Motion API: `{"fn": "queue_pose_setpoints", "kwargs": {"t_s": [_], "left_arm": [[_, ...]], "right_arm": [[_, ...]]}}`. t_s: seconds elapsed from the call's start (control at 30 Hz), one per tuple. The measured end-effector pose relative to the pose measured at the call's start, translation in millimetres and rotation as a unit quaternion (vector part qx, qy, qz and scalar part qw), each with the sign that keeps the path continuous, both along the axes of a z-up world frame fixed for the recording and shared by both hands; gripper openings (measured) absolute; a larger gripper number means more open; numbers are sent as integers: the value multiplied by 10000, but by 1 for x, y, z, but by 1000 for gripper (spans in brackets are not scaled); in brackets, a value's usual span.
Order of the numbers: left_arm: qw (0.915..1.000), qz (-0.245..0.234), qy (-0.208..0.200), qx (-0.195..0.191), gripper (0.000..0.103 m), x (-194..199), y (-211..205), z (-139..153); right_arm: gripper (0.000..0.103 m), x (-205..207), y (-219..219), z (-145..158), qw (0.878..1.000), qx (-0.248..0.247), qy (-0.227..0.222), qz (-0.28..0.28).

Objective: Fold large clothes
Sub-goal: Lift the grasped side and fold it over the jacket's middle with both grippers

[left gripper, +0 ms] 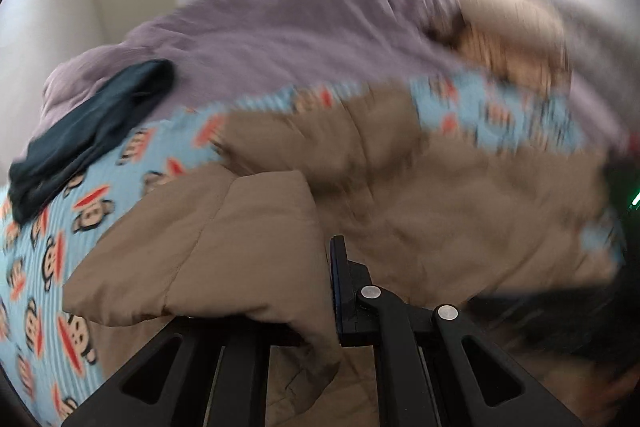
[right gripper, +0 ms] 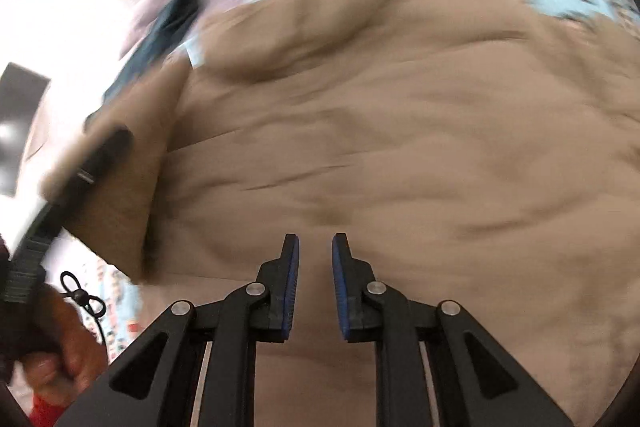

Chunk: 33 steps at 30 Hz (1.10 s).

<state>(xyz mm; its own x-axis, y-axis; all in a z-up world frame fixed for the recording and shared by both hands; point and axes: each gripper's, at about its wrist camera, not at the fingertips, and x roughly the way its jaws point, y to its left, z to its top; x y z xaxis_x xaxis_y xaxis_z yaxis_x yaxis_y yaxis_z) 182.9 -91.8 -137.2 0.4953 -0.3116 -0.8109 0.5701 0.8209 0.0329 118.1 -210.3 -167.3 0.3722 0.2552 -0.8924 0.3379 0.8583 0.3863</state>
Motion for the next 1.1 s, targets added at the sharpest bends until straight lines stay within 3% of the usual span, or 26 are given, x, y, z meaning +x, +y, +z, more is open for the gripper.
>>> {"fn": "queue_pose_setpoints", "kwargs": {"t_s": [0.1, 0.13, 0.23, 0.3, 0.37, 0.43, 0.5, 0.53, 0.57, 0.7, 0.8, 0.93, 1.07, 1.1], "left_arm": [[9980, -225, -61, 582, 11, -15, -19, -27], [9970, -271, -98, 721, 17, -21, -23, -30], [9980, -361, -33, 521, 78, -33, -20, -24], [9977, -412, -253, 465, 81, -41, -17, -14], [9977, -412, -239, 484, 81, -45, -13, -6], [9993, -219, -200, 239, 81, -46, 5, 8], [9995, 215, -242, -23, 81, -46, 36, 24], [9983, 483, -295, -102, 81, -43, 53, 30], [9960, 811, -330, -189, 81, -41, 74, 36], [9805, 1938, -296, -128, 81, -29, 139, 31], [9663, 2560, 220, -160, 81, -12, 178, 6], [9520, 2854, 1011, -452, 81, -7, 203, -34], [9535, 2780, 1056, -488, 81, -13, 199, -44], [9548, 2743, 1049, -461, 81, -12, 198, -45]], "right_arm": [[19, -25, -41, -3, 9992, -83, 100, -387], [19, -32, -51, -4, 9987, -74, 122, -488], [19, -42, -69, -6, 9981, -25, 115, -612], [19, -43, -71, -6, 9980, -5, 113, -620], [19, -37, -67, -3, 9982, -46, 126, -579], [24, -33, -62, 3, 9986, -141, 139, -493], [44, -29, -55, 14, 9991, -249, 59, -331], [64, -25, -49, 20, 9992, -342, -24, -214], [76, -20, -41, 28, 9988, -470, -148, -78], [81, -6, 6, 58, 9893, -1104, -633, 710], [84, 7, 61, 67, 9682, -1665, -945, 1612], [85, 18, 135, 54, 9174, -2611, -1079, 2801], [85, 35, 180, 25, 8605, -3632, -1191, 3368], [85, 39, 185, 21, 8518, -3796, -1251, 3386]]}}
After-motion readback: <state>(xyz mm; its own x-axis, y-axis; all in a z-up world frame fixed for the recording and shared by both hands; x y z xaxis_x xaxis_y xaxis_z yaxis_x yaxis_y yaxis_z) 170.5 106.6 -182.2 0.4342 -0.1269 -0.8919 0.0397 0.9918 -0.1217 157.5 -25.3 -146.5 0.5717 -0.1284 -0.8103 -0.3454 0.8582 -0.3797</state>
